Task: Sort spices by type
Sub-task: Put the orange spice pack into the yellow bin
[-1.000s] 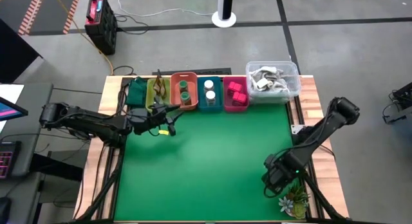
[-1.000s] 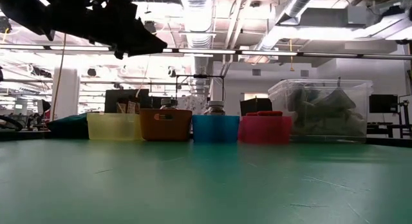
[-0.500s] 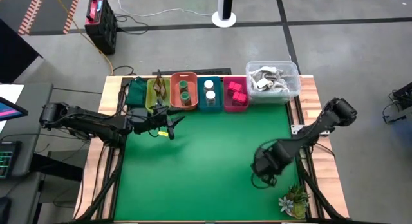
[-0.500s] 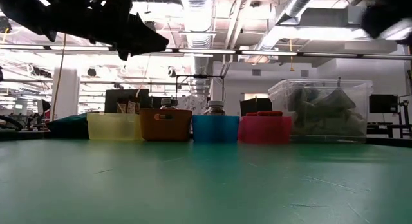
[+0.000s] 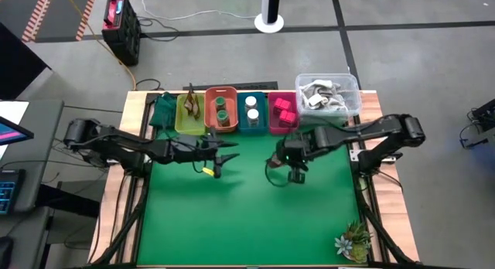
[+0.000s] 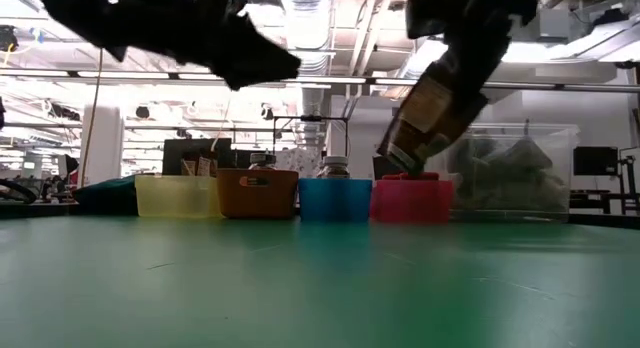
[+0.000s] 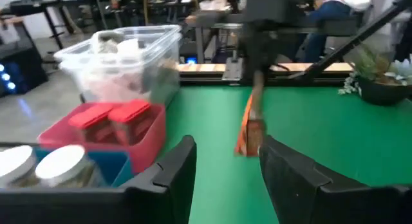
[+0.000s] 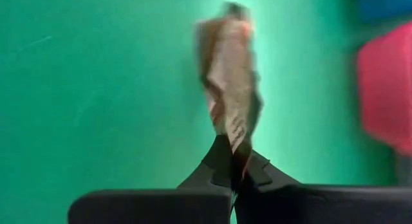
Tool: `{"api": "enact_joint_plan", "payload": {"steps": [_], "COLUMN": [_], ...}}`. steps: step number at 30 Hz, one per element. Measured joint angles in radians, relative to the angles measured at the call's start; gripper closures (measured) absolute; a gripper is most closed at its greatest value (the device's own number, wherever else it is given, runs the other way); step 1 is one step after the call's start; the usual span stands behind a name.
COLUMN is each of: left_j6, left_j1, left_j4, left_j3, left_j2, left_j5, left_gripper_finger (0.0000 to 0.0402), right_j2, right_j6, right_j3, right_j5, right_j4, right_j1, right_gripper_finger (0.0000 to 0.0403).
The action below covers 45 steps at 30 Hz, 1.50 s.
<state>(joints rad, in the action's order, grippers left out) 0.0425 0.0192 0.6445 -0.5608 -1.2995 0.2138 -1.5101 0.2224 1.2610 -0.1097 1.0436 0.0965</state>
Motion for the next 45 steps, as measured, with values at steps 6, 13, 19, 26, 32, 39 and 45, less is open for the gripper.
{"api": "enact_joint_plan", "payload": {"steps": [6, 13, 19, 26, 32, 39, 45], "left_j6": [0.022, 0.073, 0.089, 0.059, 0.029, 0.027, 0.035], "left_j1": [0.013, 0.013, 0.013, 0.01, 0.007, 0.007, 0.007], "left_j4": [-0.005, -0.006, 0.002, 0.012, 0.045, 0.037, 0.016], "left_j3": [-0.158, -0.35, -0.441, -0.458, -0.458, -0.458, -0.458], "left_j2": [-0.141, -0.33, -0.419, -0.456, -0.454, -0.454, -0.454], "left_j5": [0.01, 0.01, -0.053, -0.101, -0.1, -0.098, -0.097], "left_gripper_finger": [0.0205, 0.0182, 0.0182, 0.0182, 0.0182, 0.0198, 0.0307], "right_j2": [0.0, 0.0, -0.001, -0.001, -0.001, -0.001, -0.001], "right_j6": [-0.126, -0.171, -0.168, -0.209, -0.259, -0.284, -0.287], "right_j3": [0.0, 0.0, 0.0, 0.0, 0.0, 0.0, 0.0], "right_j5": [0.003, 0.01, 0.01, 0.011, 0.012, 0.013, 0.006], "right_j4": [-0.055, -0.122, -0.139, -0.166, -0.23, -0.269, -0.281], "right_j1": [-0.075, -0.069, -0.051, -0.023, -0.006, -0.004, -0.004], "right_gripper_finger": [0.0385, 0.0384, 0.0384, 0.0384, 0.0383, 0.0383, 0.0382]}}
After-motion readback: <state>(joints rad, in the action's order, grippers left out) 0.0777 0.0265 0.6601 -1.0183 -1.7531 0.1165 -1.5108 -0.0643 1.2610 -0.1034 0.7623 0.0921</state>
